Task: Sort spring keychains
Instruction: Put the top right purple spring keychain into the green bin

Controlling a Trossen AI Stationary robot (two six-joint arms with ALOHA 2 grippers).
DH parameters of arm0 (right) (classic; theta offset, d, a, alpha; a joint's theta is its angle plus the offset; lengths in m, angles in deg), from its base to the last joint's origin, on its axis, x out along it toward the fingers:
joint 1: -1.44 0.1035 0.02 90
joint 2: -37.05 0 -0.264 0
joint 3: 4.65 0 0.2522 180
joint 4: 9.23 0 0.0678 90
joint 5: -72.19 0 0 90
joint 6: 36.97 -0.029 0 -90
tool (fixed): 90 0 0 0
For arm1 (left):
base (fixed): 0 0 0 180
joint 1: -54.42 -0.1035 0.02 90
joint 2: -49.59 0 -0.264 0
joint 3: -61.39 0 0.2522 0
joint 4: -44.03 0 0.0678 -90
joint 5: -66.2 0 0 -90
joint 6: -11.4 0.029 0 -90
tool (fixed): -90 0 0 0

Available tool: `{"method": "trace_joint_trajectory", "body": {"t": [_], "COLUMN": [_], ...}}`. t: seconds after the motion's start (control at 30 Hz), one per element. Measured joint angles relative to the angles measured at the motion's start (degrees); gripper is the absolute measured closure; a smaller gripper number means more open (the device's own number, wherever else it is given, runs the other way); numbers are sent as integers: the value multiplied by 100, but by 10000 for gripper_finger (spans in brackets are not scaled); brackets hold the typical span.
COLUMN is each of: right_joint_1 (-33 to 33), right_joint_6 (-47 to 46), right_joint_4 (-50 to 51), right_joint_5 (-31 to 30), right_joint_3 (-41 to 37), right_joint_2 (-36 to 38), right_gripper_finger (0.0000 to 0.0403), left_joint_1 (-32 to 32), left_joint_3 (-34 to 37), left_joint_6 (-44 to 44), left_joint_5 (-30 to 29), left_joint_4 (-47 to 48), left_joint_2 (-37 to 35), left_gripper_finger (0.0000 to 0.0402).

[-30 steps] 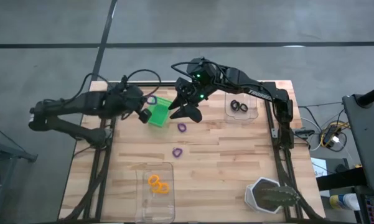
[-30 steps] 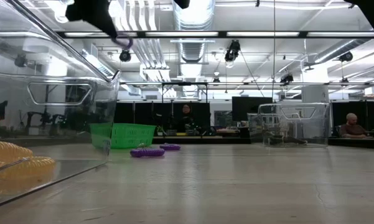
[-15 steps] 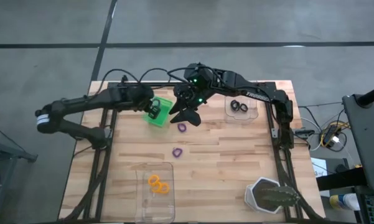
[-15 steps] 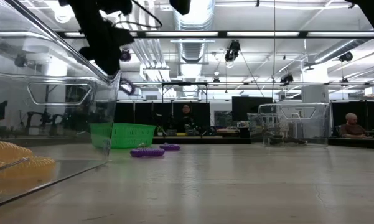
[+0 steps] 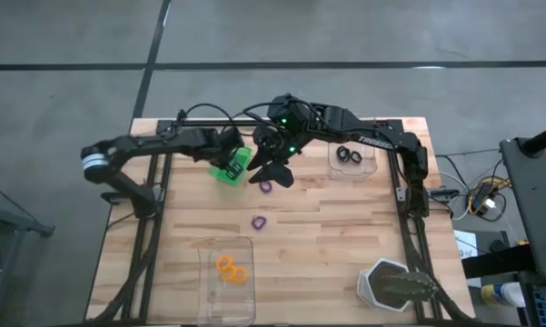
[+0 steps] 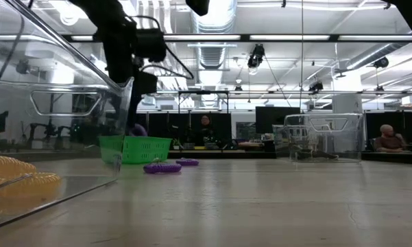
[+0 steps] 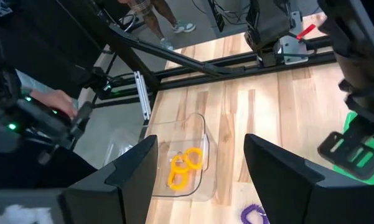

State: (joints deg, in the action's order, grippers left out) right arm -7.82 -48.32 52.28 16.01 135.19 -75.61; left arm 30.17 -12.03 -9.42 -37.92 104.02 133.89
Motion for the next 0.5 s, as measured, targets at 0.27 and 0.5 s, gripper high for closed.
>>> {"method": "trace_joint_trajectory", "body": {"t": [0.27,0.5], "right_joint_1": [39,52], "right_joint_6": [0,48], "right_joint_4": [0,2], "right_joint_5": [2,4], "right_joint_3": [0,0], "right_joint_2": [0,0], "right_gripper_finger": [170,170], "left_joint_1": [-165,-194], "left_joint_3": [0,2], "left_joint_6": [-32,-137], "left_joint_5": [333,335], "left_joint_4": [-59,-124], "left_joint_2": [496,503], "left_gripper_finger": [396,368]}}
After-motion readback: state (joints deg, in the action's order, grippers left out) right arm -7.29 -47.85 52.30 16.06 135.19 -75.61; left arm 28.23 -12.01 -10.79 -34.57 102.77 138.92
